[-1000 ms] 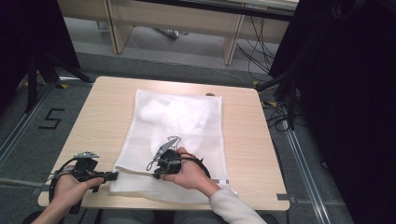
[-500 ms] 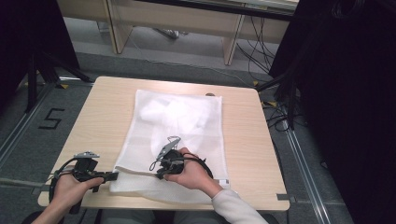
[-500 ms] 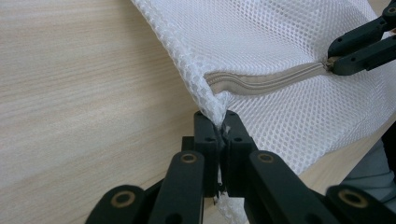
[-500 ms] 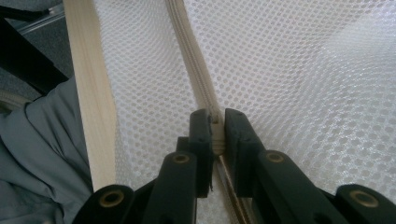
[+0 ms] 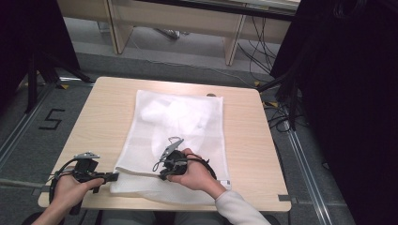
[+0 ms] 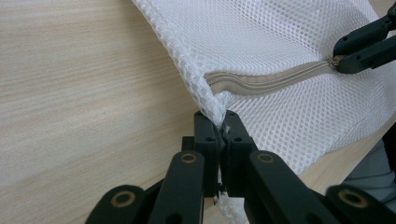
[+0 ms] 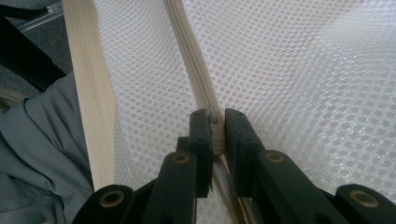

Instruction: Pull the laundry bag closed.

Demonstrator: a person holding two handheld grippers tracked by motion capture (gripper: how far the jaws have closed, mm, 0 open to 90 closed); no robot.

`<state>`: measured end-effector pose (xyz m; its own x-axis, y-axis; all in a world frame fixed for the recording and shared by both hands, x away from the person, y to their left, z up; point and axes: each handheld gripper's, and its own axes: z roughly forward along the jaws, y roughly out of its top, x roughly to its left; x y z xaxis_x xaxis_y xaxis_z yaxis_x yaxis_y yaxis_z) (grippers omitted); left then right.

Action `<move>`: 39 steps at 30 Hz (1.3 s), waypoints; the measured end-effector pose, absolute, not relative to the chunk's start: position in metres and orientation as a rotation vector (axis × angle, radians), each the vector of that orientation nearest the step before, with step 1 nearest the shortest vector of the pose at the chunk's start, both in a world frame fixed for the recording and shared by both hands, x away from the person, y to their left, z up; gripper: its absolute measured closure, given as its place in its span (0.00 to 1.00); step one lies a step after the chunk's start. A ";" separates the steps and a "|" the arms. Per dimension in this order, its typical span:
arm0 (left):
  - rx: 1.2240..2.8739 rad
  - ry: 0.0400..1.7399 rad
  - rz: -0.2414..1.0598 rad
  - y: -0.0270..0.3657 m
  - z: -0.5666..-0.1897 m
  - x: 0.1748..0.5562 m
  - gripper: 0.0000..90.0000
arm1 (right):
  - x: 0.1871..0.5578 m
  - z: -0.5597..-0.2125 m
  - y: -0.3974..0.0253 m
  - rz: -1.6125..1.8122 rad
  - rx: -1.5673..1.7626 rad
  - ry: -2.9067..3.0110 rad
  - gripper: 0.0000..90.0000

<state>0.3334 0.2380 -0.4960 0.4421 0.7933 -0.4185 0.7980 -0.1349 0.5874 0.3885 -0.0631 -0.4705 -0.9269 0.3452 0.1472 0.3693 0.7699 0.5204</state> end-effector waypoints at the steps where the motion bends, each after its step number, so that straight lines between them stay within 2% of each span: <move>1: 1.911 1.341 -0.009 0.238 -0.496 0.333 0.96 | 0.389 -0.471 -0.064 -0.876 -0.582 -2.926 0.92; 39: 1.947 1.332 -0.005 0.241 -0.496 0.334 0.96 | 0.388 -0.468 -0.082 -0.849 -0.599 -2.928 0.92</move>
<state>0.3342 0.2411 -0.4958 0.4553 0.7949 -0.4009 0.7979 -0.1645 0.5799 0.3883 -0.0815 -0.4684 -0.9251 0.3540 0.1377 0.3727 0.7763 0.5083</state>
